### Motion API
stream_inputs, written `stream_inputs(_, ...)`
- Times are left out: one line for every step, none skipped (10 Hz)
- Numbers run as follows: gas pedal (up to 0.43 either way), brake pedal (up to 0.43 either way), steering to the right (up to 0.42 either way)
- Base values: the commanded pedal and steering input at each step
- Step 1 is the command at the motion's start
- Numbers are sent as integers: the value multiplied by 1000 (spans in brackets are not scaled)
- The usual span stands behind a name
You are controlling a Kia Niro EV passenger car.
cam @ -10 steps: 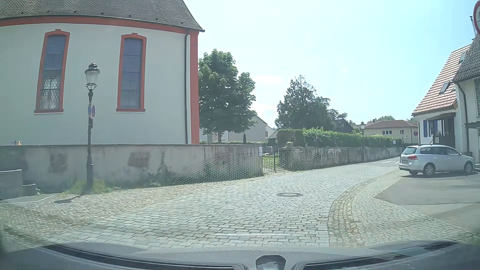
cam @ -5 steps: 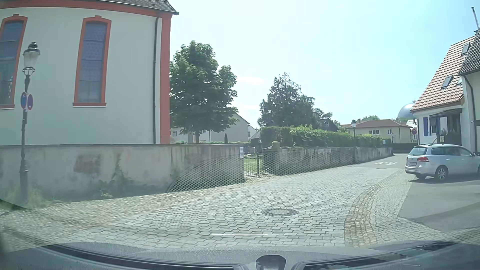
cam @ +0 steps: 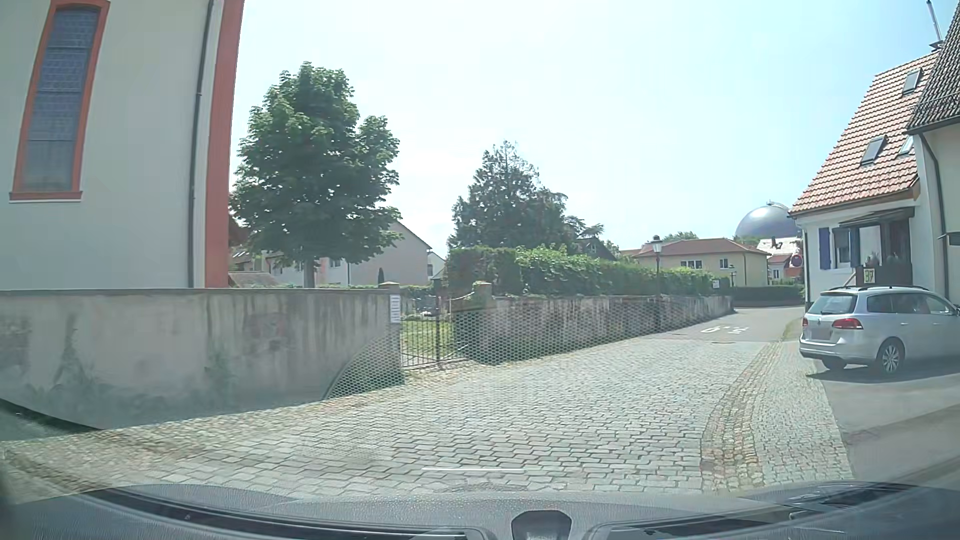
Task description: Follow the waypoints while adhering to traffic rules and regulations
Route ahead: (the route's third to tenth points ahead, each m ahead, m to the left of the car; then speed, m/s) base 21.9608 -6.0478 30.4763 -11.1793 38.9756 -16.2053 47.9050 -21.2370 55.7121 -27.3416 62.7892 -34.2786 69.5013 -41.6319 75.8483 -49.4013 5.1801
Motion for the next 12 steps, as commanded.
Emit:
stream_inputs(47,0,207)
stream_inputs(47,0,207)
stream_inputs(47,0,208)
stream_inputs(47,0,207)
stream_inputs(47,0,206)
stream_inputs(47,0,205)
stream_inputs(47,0,205)
stream_inputs(47,0,205)
stream_inputs(47,0,202)
stream_inputs(47,0,194)
stream_inputs(59,0,180)
stream_inputs(59,0,168)
